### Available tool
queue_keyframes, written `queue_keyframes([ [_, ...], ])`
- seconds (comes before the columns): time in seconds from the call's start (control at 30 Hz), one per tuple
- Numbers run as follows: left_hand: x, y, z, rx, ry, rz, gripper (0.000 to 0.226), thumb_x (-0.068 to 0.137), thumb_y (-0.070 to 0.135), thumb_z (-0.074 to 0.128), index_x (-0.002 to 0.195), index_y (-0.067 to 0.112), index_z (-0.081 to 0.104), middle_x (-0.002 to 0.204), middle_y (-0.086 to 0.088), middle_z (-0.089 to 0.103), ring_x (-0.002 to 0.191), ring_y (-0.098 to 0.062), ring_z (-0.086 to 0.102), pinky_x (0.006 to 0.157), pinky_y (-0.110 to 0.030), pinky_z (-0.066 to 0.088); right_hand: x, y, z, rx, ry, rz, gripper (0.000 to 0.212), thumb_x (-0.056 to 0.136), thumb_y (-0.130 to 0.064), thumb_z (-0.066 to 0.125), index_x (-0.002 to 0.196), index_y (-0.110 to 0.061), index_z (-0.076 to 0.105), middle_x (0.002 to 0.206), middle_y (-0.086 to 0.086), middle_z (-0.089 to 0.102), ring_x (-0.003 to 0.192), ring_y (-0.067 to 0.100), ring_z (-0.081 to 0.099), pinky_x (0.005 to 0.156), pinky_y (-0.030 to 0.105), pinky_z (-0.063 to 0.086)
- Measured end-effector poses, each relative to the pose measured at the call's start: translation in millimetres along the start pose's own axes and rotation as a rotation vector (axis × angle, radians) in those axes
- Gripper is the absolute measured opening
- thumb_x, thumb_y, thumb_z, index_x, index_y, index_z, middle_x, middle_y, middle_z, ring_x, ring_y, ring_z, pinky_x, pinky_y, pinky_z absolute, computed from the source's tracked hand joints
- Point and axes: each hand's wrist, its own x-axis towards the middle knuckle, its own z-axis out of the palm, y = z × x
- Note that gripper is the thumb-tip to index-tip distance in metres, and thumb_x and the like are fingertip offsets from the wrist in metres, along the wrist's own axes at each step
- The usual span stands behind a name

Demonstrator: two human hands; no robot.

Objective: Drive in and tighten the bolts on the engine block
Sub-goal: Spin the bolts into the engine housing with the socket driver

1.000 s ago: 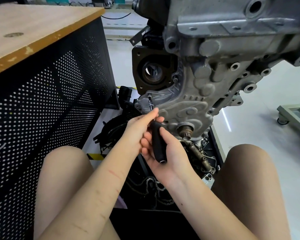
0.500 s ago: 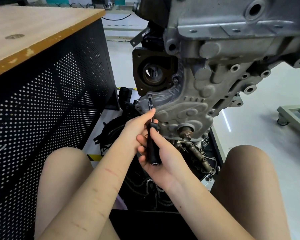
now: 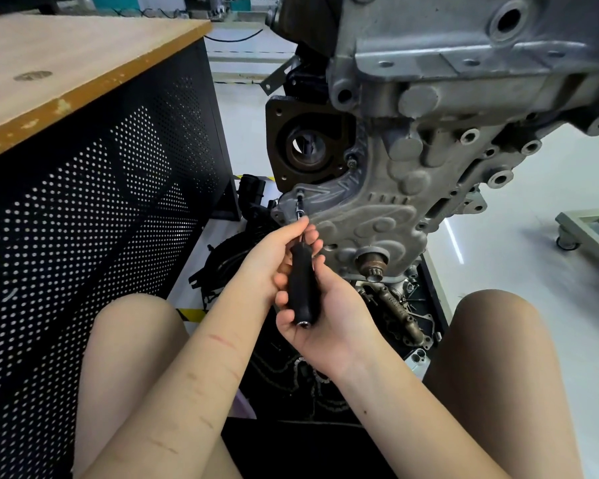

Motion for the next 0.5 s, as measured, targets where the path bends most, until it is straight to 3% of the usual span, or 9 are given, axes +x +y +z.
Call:
queue_keyframes([
  [0.07,-1,2,1,-0.019,-0.011,-0.001,0.024,0.090,0.033,0.056,0.072,0.017,0.058,0.046,0.009,0.059,0.046,-0.006,0.058,0.065,-0.025,0.048,3,5,-3,-0.110,0.061,-0.104,0.025,0.091,-0.035,0.054,0.091,-0.011,0.062,0.066,0.000,0.055,0.049,0.009,0.047,0.038,0.015,0.039],
  [0.13,-4,3,5,-0.054,-0.015,0.027,0.022,0.092,0.026,0.054,0.075,0.013,0.053,0.043,0.007,0.059,0.042,-0.005,0.059,0.053,-0.021,0.053,2,11,-2,-0.130,0.069,-0.175,0.017,0.088,-0.022,0.061,0.100,-0.011,0.056,0.065,-0.001,0.056,0.047,0.007,0.049,0.040,0.016,0.041],
  [0.2,-8,3,6,-0.033,-0.007,0.053,0.021,0.088,0.023,0.060,0.071,0.011,0.056,0.045,0.007,0.060,0.043,-0.005,0.061,0.054,-0.021,0.054,4,13,-4,-0.093,0.083,-0.174,0.013,0.089,-0.021,0.059,0.095,-0.010,0.057,0.060,-0.001,0.058,0.045,0.006,0.051,0.040,0.016,0.041],
  [0.3,-10,3,3,-0.014,0.010,0.081,0.020,0.083,0.025,0.066,0.068,0.011,0.061,0.050,0.005,0.064,0.048,-0.006,0.063,0.057,-0.022,0.055,4,8,-2,0.015,0.073,-0.060,0.034,0.095,-0.036,0.047,0.077,-0.012,0.063,0.053,-0.002,0.057,0.040,0.007,0.048,0.036,0.014,0.038],
  [0.4,-14,4,3,-0.059,-0.031,0.105,0.022,0.090,0.027,0.057,0.075,0.011,0.062,0.055,0.004,0.067,0.049,-0.008,0.065,0.056,-0.025,0.052,6,4,-6,0.104,0.012,0.020,0.040,0.097,-0.035,0.040,0.069,-0.011,0.055,0.048,-0.003,0.050,0.031,0.006,0.036,0.030,0.012,0.027],
  [0.5,-15,5,2,-0.090,-0.048,0.098,0.026,0.093,0.028,0.050,0.080,0.009,0.061,0.059,0.001,0.070,0.050,-0.010,0.066,0.063,-0.028,0.038,6,4,-10,0.156,-0.039,0.044,0.035,0.096,-0.029,0.041,0.070,-0.009,0.055,0.049,-0.001,0.050,0.028,0.006,0.033,0.028,0.013,0.022],
])
